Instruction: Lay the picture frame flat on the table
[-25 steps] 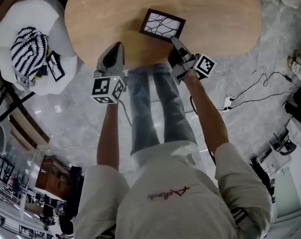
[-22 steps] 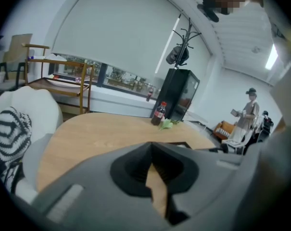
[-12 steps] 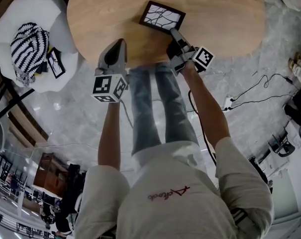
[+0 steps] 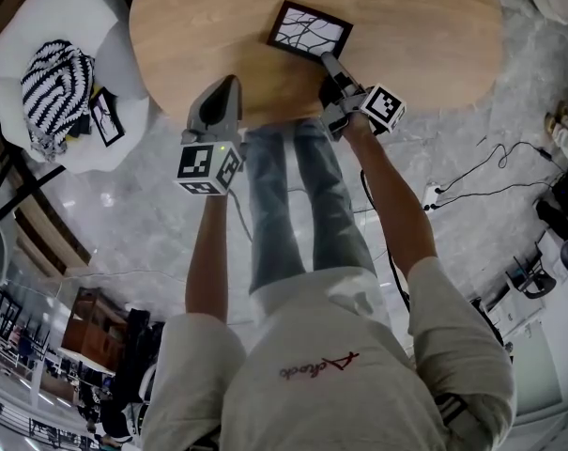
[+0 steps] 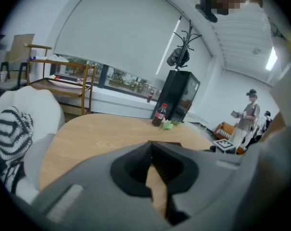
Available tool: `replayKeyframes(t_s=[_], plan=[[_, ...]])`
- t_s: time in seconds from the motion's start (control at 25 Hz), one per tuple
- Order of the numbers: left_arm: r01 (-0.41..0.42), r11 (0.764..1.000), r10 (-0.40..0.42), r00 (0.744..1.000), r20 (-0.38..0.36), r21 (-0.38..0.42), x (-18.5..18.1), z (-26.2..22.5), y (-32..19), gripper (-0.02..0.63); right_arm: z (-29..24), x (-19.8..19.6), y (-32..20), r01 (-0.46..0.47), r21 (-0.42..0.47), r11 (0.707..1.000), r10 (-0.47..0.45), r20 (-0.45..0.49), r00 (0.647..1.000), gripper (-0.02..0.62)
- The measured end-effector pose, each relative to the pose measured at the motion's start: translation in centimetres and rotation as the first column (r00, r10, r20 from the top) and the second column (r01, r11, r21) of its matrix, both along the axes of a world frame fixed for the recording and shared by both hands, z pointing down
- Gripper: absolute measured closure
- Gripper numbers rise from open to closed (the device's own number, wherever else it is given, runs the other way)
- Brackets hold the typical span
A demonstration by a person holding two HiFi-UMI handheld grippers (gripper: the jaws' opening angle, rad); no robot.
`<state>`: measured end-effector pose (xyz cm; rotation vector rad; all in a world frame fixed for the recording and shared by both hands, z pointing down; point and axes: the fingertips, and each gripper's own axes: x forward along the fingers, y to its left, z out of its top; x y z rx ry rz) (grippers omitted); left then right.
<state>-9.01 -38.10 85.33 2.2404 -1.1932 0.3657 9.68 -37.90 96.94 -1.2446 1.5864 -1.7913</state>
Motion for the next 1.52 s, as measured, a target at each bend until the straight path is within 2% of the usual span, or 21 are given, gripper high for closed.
replayKeyframes(t_s=[0.2, 0.32, 0.4, 0.64, 0.76, 0.92, 1.0, 1.08, 1.24, 1.32, 1.4, 1.48, 1.52], plan=[[-0.003, 1.000, 0.003, 1.000, -0.003, 0.000, 0.1, 0.1, 0.1, 0.604, 0.3, -1.1, 0.2, 0.142, -0.028, 0.989, -0.145, -0.162, 0.976, 0.440], [-0.005, 1.000, 0.005, 1.000, -0.006, 0.001, 0.2, 0.0, 0.1, 0.604, 0.5, -1.3, 0.3, 0.218, -0.055, 0.974, -0.225, -0.274, 0.935, 0.422], [-0.004, 1.000, 0.004, 1.000, -0.009, 0.003, 0.2, -0.1, -0.1, 0.604, 0.7, -1.5, 0.3, 0.273, -0.074, 0.959, -0.281, -0.360, 0.890, 0.408], [-0.001, 1.000, 0.001, 1.000, -0.014, 0.007, 0.1, -0.3, -0.1, 0.604, 1.7, -2.2, 1.1, 0.434, -0.161, 0.886, -0.440, -0.584, 0.682, 0.375], [-0.002, 1.000, 0.002, 1.000, -0.017, 0.006, 0.1, -0.3, 0.0, 0.604, 2.0, -2.3, 1.4, 0.476, -0.204, 0.855, -0.475, -0.675, 0.565, 0.368], [-0.001, 1.000, 0.001, 1.000, -0.018, 0.003, -0.2, -0.2, -0.1, 0.604, 2.6, -2.0, 1.6, 0.515, -0.277, 0.811, -0.505, -0.775, 0.379, 0.365], [0.000, 1.000, 0.000, 1.000, -0.018, 0.003, -0.3, -0.3, -0.1, 0.604, 2.6, -2.2, 1.7, 0.537, -0.295, 0.790, -0.512, -0.799, 0.315, 0.368], [0.000, 1.000, 0.000, 1.000, -0.018, 0.006, -0.3, -0.4, -0.1, 0.604, 2.4, -2.3, 1.8, 0.549, -0.296, 0.782, -0.511, -0.809, 0.292, 0.368], [0.001, 1.000, -0.001, 1.000, -0.019, 0.008, -0.4, -0.7, -0.1, 0.604, 1.9, -2.5, 2.1, 0.550, -0.292, 0.782, -0.501, -0.820, 0.277, 0.391], [0.002, 1.000, -0.001, 1.000, -0.019, 0.009, -0.7, -0.6, -0.2, 0.604, 1.7, -2.5, 2.0, 0.544, -0.295, 0.785, -0.487, -0.837, 0.249, 0.438], [0.001, 1.000, 0.000, 1.000, -0.019, 0.012, -0.9, -0.7, -0.3, 0.604, 1.2, -2.3, 1.8, 0.532, -0.293, 0.794, -0.465, -0.857, 0.223, 0.526], [0.002, 1.000, -0.001, 1.000, -0.019, 0.016, -0.8, -1.1, -0.2, 0.604, 0.6, -2.0, 1.7, 0.522, -0.286, 0.804, -0.450, -0.866, 0.219, 0.591], [0.003, 1.000, -0.002, 1.000, -0.019, 0.018, -0.7, -1.4, -0.2, 0.604, 0.3, -1.9, 1.8, 0.520, -0.282, 0.806, -0.449, -0.864, 0.228, 0.592]])
